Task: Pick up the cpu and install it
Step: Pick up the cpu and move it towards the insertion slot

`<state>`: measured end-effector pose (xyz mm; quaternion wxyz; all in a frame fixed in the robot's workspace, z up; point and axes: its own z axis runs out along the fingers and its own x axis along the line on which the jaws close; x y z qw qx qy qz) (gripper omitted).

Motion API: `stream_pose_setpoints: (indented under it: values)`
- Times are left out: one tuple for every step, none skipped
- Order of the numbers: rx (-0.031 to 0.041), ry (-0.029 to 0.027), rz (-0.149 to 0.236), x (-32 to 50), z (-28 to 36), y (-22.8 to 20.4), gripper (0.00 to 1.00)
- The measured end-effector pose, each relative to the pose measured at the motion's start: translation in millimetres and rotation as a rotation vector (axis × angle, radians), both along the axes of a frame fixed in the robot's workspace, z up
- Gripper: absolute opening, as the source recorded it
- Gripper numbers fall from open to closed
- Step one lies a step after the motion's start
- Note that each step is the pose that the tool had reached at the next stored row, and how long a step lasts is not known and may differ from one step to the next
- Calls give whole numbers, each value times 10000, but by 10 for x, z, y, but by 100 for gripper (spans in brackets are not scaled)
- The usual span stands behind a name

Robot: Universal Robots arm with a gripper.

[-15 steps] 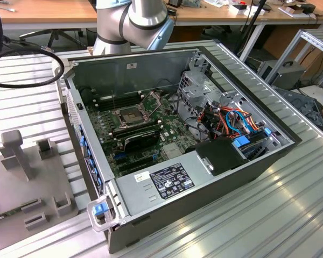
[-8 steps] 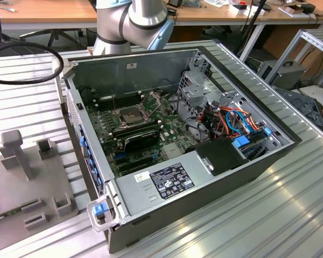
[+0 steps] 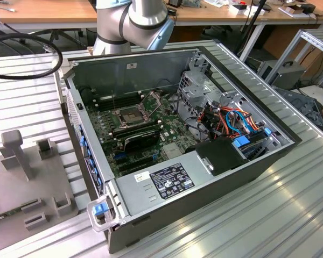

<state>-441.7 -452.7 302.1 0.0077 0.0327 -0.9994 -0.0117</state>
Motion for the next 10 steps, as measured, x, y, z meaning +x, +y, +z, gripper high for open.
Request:
stream_pose_setpoints:
  values:
    - [1,-1,-1,0,5,0,55]
    - [1,0,0,0,12,0,55]
    - [0,0,0,0,25,0,55]
    - [0,0,-1,0,33,0,55]
    - [0,0,0,0,40,0,55]
    - [0,0,0,0,47,0,55]
    - [0,-1,0,0,54,0,55]
    - [0,0,0,0,62,0,55]
    - [1,0,0,0,68,0,55]
    - [0,0,0,0,78,0,55]
